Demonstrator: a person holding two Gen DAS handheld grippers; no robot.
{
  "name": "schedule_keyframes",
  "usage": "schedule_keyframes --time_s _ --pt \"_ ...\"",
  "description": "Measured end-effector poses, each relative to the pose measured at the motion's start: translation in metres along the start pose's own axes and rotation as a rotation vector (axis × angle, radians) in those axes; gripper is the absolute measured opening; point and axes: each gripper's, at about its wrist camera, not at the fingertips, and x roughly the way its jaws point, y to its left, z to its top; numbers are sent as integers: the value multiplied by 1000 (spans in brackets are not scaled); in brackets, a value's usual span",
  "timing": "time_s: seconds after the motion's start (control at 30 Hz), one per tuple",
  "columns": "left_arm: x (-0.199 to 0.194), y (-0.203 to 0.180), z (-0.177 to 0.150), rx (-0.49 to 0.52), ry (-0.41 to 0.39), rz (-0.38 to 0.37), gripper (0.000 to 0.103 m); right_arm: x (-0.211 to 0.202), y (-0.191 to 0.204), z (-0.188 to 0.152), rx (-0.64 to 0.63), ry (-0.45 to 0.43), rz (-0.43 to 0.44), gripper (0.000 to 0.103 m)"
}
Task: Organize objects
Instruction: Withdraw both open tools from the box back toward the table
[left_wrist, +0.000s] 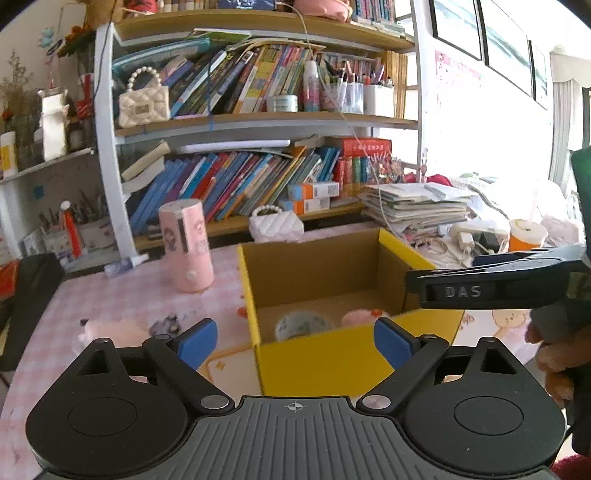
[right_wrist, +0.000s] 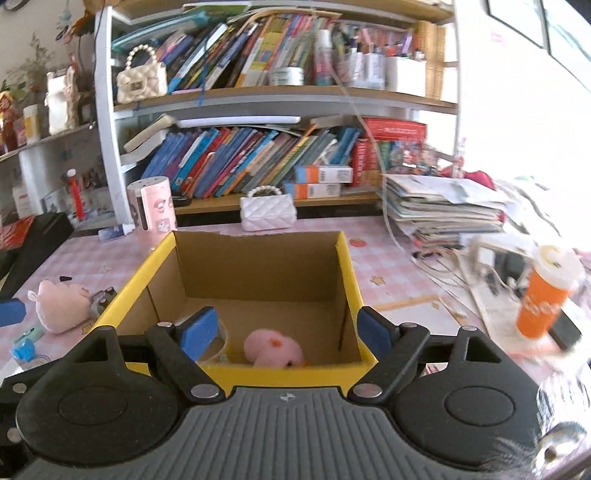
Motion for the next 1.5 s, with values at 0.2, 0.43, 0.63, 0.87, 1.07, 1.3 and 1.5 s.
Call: schedule_keyframes --time_s 0.2,0.43,0.63,0.87,1.07,1.3,1.5 --pt "-18 17 -25 -26 68 21 97 -23 19 -26 35 41 -51 83" --pt "-36 33 -55 -38 155 38 97 -38 46 -62 51 154 -57 83" --pt "-52 42 -73 -39 212 64 97 -53 70 -85 31 195 -34 83" --pt "-72 59 -89 -69 250 116 97 -65 94 -99 17 229 2 85" --pt "-88 79 -101 -117 274 161 97 -69 118 -106 -17 252 50 85" --pt "-104 96 -106 -145 267 203 98 -73 144 -110 -62 269 105 85" --pt "-114 104 -109 -156 264 234 98 -77 160 -110 -87 261 141 85"
